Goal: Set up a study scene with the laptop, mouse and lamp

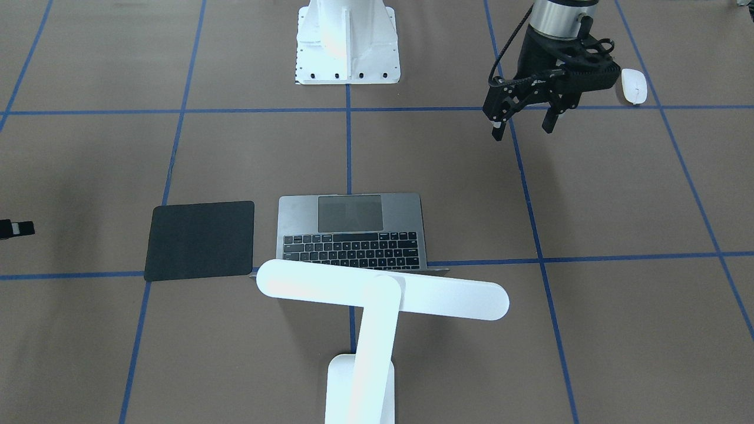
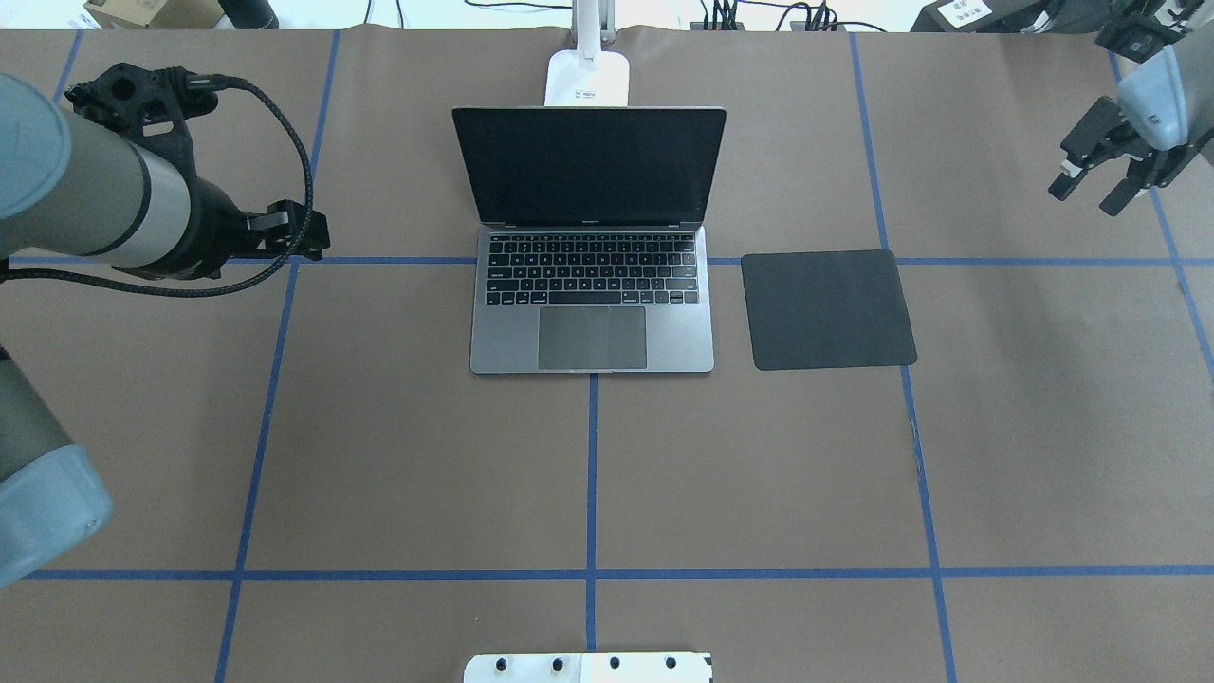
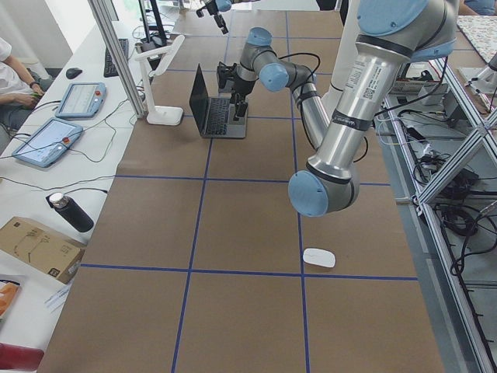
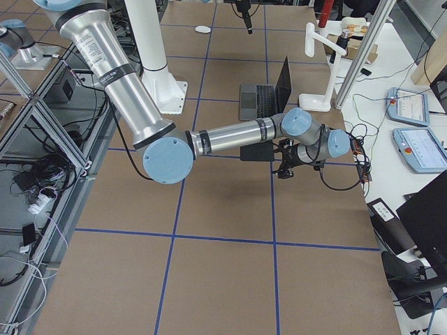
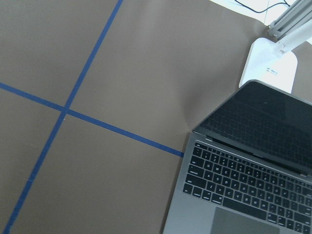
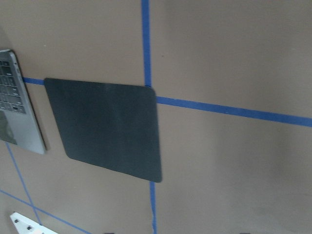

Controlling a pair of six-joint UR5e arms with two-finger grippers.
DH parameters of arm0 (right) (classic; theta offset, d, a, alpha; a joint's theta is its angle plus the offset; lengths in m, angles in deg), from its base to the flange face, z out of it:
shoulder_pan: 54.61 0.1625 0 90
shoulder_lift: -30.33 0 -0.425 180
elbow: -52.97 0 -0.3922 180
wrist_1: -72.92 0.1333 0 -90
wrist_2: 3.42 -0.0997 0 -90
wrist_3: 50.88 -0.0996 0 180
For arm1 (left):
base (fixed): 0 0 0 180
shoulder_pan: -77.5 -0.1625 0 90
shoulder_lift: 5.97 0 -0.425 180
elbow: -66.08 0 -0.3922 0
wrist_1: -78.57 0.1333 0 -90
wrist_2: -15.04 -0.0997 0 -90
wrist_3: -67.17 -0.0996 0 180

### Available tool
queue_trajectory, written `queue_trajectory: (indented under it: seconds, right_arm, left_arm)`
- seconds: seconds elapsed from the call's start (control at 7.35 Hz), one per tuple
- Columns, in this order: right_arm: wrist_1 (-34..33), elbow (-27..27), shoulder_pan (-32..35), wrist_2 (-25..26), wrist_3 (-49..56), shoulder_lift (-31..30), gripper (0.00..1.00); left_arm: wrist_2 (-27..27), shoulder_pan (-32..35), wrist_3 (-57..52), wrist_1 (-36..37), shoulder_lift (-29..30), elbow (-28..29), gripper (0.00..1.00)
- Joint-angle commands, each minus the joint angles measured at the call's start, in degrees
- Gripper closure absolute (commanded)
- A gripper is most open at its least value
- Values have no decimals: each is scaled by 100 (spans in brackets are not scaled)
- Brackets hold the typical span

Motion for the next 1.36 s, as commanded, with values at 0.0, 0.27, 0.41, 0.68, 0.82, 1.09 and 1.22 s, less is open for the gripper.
queue_trajectory:
  seconds: [0.0, 0.27, 0.41, 0.68, 0.82, 1.09, 1.22]
  right_arm:
    - [879, -326, 419, 723, -85, -527, 7]
    - [1927, -641, 456, 1418, -752, -959, 6]
    - [2158, -696, 456, 1428, -850, -1066, 6]
    - [2317, -871, 464, 1437, -860, -1241, 5]
    - [2353, -1081, 473, 1446, -999, -1373, 5]
    - [2353, -1643, 482, 1507, -1385, -1611, 4]
    - [2353, -1794, 482, 1507, -1613, -1647, 4]
  left_arm:
    - [312, 54, -1405, -56, -1071, -368, 1]
    - [411, 54, -1929, -893, -2221, -598, 1]
    - [429, 63, -2217, -2144, -2984, -311, 1]
    - [682, 63, -2571, -4495, -4384, 418, 1]
    - [1110, 185, -2676, -4660, -4694, 561, 1]
    - [1185, 327, -3055, -5841, -5188, 1348, 1]
    - [1272, 327, -2907, -6188, -5276, 1797, 1]
